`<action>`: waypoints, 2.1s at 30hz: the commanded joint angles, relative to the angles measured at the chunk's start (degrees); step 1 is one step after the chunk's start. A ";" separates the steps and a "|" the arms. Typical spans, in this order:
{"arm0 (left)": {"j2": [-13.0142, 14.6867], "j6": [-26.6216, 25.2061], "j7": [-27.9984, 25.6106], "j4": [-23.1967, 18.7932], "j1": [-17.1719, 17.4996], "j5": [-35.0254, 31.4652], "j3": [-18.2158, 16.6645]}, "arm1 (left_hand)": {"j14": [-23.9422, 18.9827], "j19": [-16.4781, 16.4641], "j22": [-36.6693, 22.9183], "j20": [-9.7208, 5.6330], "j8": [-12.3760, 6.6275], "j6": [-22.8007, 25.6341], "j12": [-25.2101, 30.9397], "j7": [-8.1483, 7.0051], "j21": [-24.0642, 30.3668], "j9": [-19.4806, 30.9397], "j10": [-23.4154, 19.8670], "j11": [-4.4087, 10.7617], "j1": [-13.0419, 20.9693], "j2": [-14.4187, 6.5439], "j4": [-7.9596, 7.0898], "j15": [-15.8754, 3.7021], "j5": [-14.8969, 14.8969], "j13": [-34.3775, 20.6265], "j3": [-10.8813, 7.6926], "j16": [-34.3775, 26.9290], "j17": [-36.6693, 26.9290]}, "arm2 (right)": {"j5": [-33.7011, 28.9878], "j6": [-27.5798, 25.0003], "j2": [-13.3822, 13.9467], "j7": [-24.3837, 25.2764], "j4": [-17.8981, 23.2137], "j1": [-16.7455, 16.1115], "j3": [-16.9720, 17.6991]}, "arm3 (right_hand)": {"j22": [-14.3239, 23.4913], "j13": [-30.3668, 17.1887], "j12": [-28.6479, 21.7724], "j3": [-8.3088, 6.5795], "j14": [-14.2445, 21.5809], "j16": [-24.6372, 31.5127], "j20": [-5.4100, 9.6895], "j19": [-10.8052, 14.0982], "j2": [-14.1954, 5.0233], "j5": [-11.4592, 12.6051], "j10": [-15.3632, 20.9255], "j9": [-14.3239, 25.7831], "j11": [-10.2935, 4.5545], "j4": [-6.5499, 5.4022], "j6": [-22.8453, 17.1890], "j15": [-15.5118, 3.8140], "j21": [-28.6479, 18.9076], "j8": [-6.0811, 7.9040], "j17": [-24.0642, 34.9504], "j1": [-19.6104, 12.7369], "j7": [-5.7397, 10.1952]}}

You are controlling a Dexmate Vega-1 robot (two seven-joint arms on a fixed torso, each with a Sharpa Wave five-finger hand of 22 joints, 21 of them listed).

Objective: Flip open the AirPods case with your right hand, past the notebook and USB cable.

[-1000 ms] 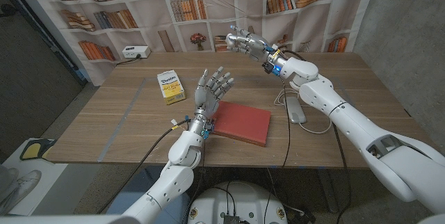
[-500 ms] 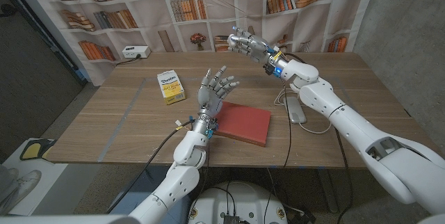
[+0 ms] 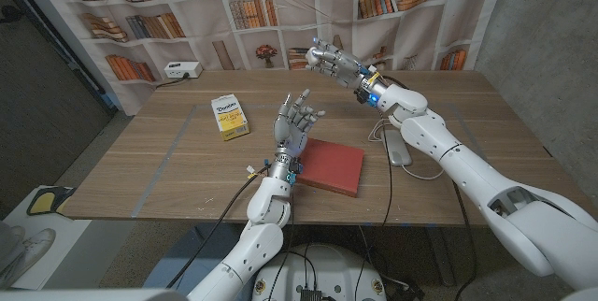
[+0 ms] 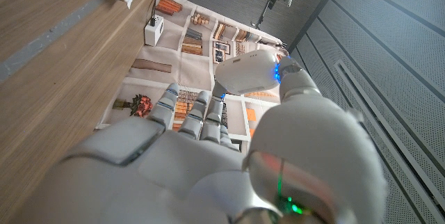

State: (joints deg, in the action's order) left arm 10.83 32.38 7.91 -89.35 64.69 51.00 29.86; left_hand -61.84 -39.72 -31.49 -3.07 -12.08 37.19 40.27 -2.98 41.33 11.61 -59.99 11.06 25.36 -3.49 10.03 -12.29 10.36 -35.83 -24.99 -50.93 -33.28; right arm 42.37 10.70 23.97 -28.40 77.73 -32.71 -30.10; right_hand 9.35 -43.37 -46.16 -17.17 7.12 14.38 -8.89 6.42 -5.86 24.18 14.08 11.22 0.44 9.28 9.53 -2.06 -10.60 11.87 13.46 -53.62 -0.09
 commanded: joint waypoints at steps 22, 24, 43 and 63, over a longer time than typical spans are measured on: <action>1.46 -6.60 3.60 -3.26 -0.55 4.71 -1.13 | -4.02 -1.98 -0.59 -0.46 0.48 6.20 6.67 0.92 4.47 0.50 -4.43 -0.09 3.70 3.02 -1.09 0.32 -0.10 -7.34 3.80 -7.66 -3.12 | 5.85 -0.93 -1.22 -6.49 -2.01 -2.44 1.12 | 0.10 -0.31 -3.01 0.12 0.76 -0.44 -0.32 0.52 -0.75 0.56 7.98 0.02 -7.37 -0.47 -0.41 -4.80 -0.05 -0.17 0.13 -0.45 0.28; 1.46 -6.60 3.54 -3.33 -0.58 4.65 -1.16 | -3.94 -1.83 -0.59 -0.39 0.57 6.16 6.65 0.95 4.53 0.50 -4.44 -0.18 3.60 3.02 -1.20 0.26 -0.09 -7.26 3.89 -7.82 -3.33 | 6.68 -1.11 -1.51 -7.61 -2.46 -2.44 1.23 | 0.09 -0.31 -3.03 0.13 0.77 -0.45 -0.34 0.52 -0.74 0.58 7.99 0.02 -7.48 -0.46 -0.44 -4.84 -0.04 -0.18 0.14 -0.47 0.28; 1.39 -6.67 3.68 -3.03 -0.71 4.30 -1.05 | -2.72 -0.79 -0.49 0.06 1.07 6.07 6.65 1.39 5.46 0.45 -4.10 -0.56 2.90 2.93 -1.98 0.18 0.05 -7.01 4.82 -8.16 -3.55 | 9.62 -3.43 -2.09 -12.14 -3.71 -3.21 1.87 | 0.07 -0.39 -3.16 0.29 0.54 -0.73 -1.85 1.56 -0.72 0.90 7.47 0.03 -7.02 -0.45 -0.79 -4.37 -0.25 -0.31 0.19 -0.62 0.26; 1.38 -7.72 4.24 -2.20 -1.37 4.92 -1.14 | -2.03 -0.26 -0.22 0.01 1.31 5.80 6.66 1.40 6.75 0.42 -3.89 -0.59 2.75 2.69 -2.17 0.16 0.13 -6.48 5.36 -8.34 -3.50 | 10.84 -5.26 -2.77 -13.84 -3.94 -4.01 1.39 | 0.07 -0.46 -3.53 0.32 0.81 -0.79 -2.95 2.14 -0.81 1.15 7.60 0.03 -6.94 -0.35 -1.17 -4.27 -0.10 -0.39 0.22 -1.02 0.22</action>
State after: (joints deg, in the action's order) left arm 12.27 25.01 11.98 -92.09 63.59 55.67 28.82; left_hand -63.93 -39.99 -31.58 -2.98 -10.75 43.08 46.69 -1.74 47.70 11.86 -64.07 10.62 28.42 -0.66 7.89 -12.18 10.37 -42.22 -19.88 -59.13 -36.89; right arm 52.66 6.30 21.54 -41.11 74.01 -36.44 -28.33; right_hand 9.35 -43.15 -46.27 -16.90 7.40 13.75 -11.38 8.66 -5.46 24.83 14.14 11.22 0.51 9.06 8.37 -2.33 -10.60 11.65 13.44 -54.02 0.00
